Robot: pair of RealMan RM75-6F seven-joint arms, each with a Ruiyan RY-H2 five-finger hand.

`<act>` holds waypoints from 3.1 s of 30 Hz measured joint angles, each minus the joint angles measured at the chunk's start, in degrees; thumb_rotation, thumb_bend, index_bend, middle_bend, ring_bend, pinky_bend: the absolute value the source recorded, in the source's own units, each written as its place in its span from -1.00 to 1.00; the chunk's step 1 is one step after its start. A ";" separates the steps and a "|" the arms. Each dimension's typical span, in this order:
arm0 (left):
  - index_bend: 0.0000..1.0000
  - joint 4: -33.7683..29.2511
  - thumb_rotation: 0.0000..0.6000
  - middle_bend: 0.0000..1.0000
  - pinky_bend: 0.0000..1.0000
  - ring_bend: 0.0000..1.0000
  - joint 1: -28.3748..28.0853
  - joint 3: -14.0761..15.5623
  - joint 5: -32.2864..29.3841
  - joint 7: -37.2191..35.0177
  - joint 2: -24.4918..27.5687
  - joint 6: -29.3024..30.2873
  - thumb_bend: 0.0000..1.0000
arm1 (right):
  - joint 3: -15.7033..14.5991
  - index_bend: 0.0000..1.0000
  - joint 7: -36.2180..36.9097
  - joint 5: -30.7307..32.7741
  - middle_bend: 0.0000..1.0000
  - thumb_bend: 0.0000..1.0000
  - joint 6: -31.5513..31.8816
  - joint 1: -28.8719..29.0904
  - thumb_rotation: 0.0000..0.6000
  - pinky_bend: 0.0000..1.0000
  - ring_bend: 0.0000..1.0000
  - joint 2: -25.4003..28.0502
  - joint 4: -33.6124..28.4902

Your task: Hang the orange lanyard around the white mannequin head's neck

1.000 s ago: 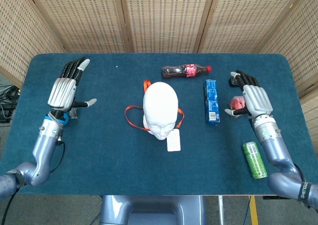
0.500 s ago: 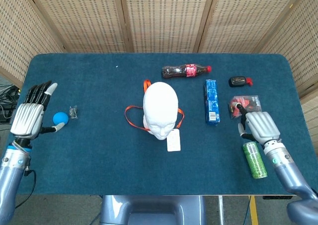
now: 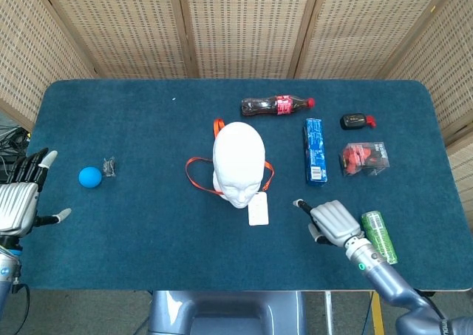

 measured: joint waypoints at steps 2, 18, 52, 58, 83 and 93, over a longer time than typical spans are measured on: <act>-1.00 0.28 1.00 -1.00 -1.00 -1.00 0.00 -0.27 -0.01 -0.18 -0.11 -0.43 -1.00 | 0.31 -0.63 -3.43 2.88 0.44 0.59 -0.72 1.30 1.00 0.66 0.38 -3.32 1.01; -1.00 1.04 1.00 -1.00 -1.00 -1.00 -0.03 -1.35 -0.22 0.31 -0.70 -2.09 -0.98 | 1.57 -0.60 -14.82 15.52 0.44 0.64 0.01 6.92 1.00 0.74 0.39 -14.34 5.08; -1.00 0.54 1.00 -1.00 -1.00 -1.00 0.94 -2.26 0.67 0.97 -0.88 -2.85 -0.98 | -9.54 -0.52 -22.31 10.94 0.45 0.64 0.23 8.67 1.00 0.74 0.39 -13.16 -1.86; -1.00 0.49 1.00 -1.00 -1.00 -1.00 1.00 -2.38 0.64 1.14 -0.91 -3.02 -0.98 | -12.73 -0.51 -22.96 7.11 0.46 0.64 -0.51 8.30 1.00 0.74 0.39 -11.13 -4.70; -1.00 0.29 1.00 -1.00 -1.00 -1.00 1.70 -2.19 1.04 3.32 -1.57 -2.40 -0.98 | -14.06 -0.47 -11.82 -21.46 0.45 0.64 8.40 4.63 1.00 0.73 0.37 -1.18 -5.87; -1.00 0.34 1.00 -1.00 -1.00 -1.00 3.94 -0.72 4.15 2.02 -1.76 0.38 -0.98 | -11.87 -0.85 1.55 -30.87 -0.09 1.00 29.55 -3.59 1.00 -0.73 -0.18 3.69 12.56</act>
